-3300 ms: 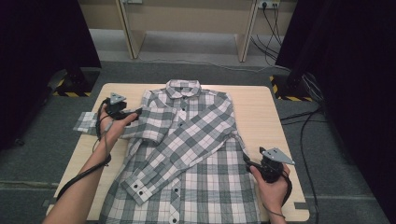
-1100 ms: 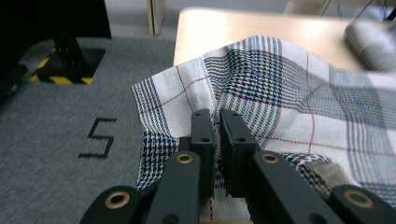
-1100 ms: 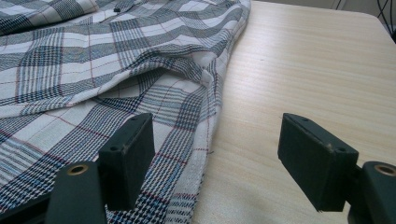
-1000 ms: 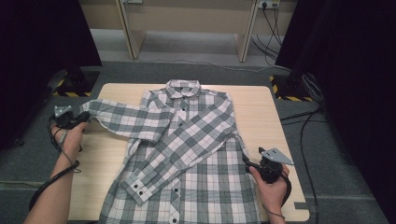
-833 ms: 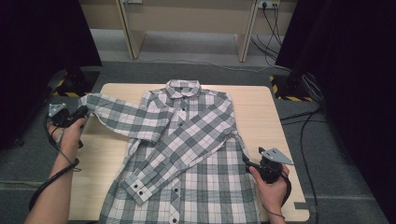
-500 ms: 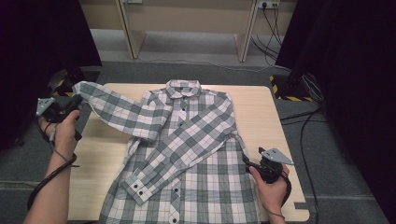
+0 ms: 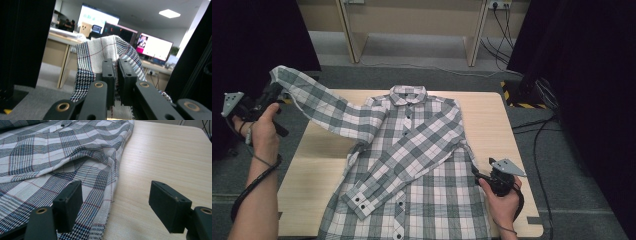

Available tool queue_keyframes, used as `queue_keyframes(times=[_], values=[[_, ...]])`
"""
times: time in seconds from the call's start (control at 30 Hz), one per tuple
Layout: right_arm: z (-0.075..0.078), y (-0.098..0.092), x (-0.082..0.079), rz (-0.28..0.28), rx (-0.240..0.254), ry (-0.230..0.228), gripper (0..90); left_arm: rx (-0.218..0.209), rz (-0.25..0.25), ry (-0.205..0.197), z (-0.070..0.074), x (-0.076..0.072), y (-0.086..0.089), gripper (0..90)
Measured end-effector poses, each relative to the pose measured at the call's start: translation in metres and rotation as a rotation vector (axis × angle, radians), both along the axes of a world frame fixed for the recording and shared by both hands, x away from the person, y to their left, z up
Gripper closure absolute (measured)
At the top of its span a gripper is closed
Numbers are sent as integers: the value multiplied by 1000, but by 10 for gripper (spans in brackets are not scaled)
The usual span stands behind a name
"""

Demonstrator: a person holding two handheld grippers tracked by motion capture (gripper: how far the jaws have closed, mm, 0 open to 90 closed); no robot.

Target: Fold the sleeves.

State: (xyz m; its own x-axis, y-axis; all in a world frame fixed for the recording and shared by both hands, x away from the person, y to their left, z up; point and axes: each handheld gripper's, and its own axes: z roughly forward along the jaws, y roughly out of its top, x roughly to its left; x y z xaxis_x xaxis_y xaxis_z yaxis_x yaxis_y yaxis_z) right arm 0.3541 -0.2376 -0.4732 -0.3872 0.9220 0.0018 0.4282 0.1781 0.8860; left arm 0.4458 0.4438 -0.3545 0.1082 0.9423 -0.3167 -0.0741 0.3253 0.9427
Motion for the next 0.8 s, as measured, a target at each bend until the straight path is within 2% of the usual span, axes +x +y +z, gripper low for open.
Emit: queue_keyframes(times=[0.17, 0.2, 0.27, 0.43, 0.5, 0.6, 0.63, 0.67, 0.73, 0.8], values=[[0, 0, 0, -1, 0, -1, 278, -17, -1, -66, 20, -8, 4, 842], [0, 0, 0, -1, 0, 0, 278, -17, -1, -66, 20, -8, 4, 842], [0, 0, 0, -1, -2, -1, 278, -13, -2, -98, 32, -12, 5, 842], [0, 0, 0, -1, 0, -1, 278, -3, 1, -139, 50, -16, 6, 842], [0, 0, 0, -1, 0, 0, 278, -4, 2, -146, 52, -17, 7, 842], [0, 0, 0, -1, 1, -1, 278, -3, 6, -188, 64, -23, 7, 841], [0, 0, 0, -1, 1, -1, 278, -3, 6, -188, 64, -23, 7, 842], [0, 0, 0, -1, 2, -1, 278, 7, 7, -209, 71, -26, 7, 842], [0, 0, 0, 0, 1, 0, 278, 17, 7, -215, 74, -28, 7, 841], [0, 0, 0, -1, -1, 0, 278, 36, 3, -237, 83, -32, 5, 841]])
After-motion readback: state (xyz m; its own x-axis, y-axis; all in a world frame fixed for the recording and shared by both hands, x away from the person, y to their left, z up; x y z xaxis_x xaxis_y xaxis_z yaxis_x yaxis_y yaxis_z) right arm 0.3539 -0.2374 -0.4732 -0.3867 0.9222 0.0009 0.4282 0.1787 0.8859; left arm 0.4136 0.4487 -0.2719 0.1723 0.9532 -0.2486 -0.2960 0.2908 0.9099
